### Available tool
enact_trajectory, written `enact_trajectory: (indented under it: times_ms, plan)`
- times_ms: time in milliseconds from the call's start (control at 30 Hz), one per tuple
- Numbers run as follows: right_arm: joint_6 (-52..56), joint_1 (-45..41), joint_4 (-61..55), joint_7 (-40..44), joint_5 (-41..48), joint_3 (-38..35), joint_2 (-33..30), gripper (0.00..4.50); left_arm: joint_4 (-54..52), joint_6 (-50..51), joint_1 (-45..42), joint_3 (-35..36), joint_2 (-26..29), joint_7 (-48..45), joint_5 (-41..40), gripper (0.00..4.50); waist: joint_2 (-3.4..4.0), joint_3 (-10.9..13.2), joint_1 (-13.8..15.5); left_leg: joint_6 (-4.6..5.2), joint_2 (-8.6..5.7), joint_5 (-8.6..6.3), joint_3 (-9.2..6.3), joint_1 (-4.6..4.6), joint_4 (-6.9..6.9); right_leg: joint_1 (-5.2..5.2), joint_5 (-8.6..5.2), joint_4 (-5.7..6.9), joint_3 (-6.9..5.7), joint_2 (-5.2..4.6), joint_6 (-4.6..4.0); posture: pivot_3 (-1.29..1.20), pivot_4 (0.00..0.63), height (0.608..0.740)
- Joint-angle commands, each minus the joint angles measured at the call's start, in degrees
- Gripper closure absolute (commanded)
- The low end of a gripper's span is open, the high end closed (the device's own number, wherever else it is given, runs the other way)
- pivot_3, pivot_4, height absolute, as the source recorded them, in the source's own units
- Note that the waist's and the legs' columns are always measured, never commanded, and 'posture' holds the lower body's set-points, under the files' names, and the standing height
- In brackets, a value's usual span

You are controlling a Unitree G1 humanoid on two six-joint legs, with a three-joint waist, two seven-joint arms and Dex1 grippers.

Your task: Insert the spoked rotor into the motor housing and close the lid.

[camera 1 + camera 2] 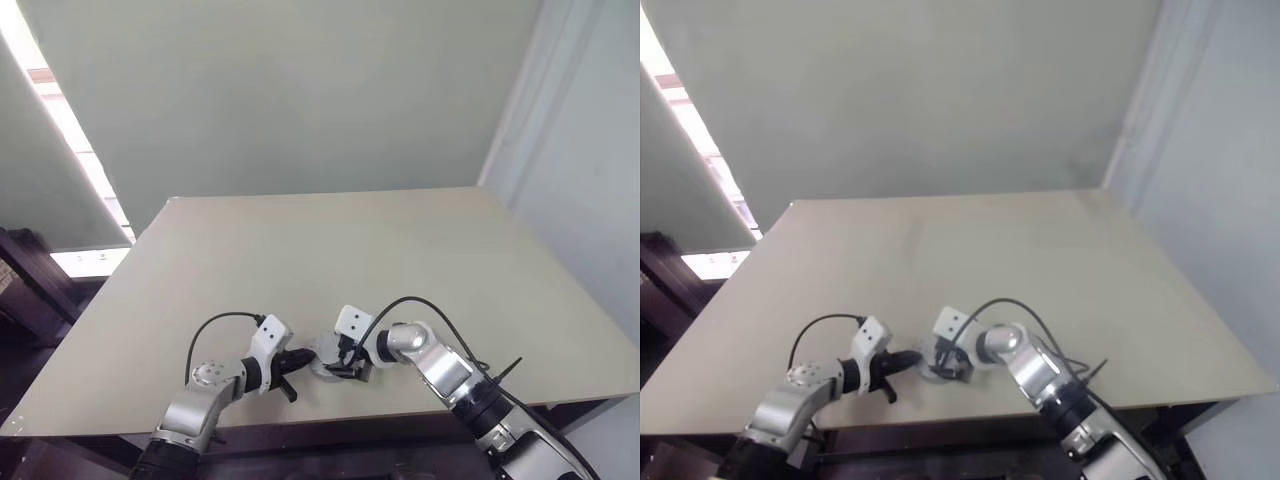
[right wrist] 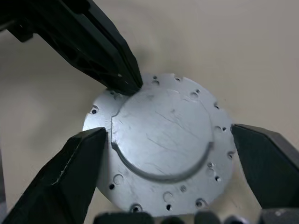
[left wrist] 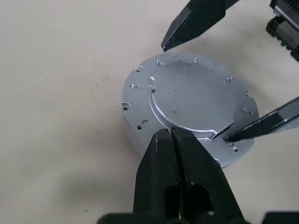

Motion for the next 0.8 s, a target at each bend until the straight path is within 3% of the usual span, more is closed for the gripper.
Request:
enact_trajectory:
  times_ms: [33, 167, 533, 800]
  plan:
    - [0.91, -0.97, -0.16, 0.19, -0.81, -0.07, -0.29, 0.01, 0.89, 0.94, 0.28, -1.91, -0.14, -0.06, 1.39, 4.50, 0.01, 0.00, 0.00, 0.00, 0.00, 0.00, 0.00, 0.00, 0.00, 0.00, 0.00, 0.00, -0.01, 0.00, 0.00, 0.00, 0.000, 0.740]
    - [0.49, -1.16, -0.16, 0.09, -0.24, -0.77, 0.10, 0.01, 0.93, 0.96, 0.19, -2.01, -0.23, -0.15, 1.55, 4.50, 0.01, 0.00, 0.00, 0.00, -0.01, 0.00, 0.00, 0.00, 0.01, 0.01, -0.01, -0.02, 0.00, 0.00, 0.01, 0.00, 0.000, 0.740]
    - [11.54, -3.96, -0.02, -0.07, 9.93, -12.72, 3.25, 0.01, 1.29, 0.96, -0.50, -2.46, -0.66, -0.59, 2.04, 4.50, 0.02, 0.05, 0.02, -0.01, -0.02, 0.00, -0.02, -0.04, 0.02, -0.01, -0.01, -0.03, 0.00, -0.01, 0.02, 0.00, 0.000, 0.740]
    - [13.77, -3.46, -0.96, 0.80, 16.10, -18.58, 2.83, 0.01, 1.75, 0.66, -0.83, -2.60, -0.75, -0.81, 2.24, 4.50, 0.02, 0.06, -0.01, 0.00, 0.00, 0.00, 0.02, -0.08, -0.17, -0.04, -0.01, -0.05, 0.01, 0.00, 0.02, 0.00, 0.000, 0.740]
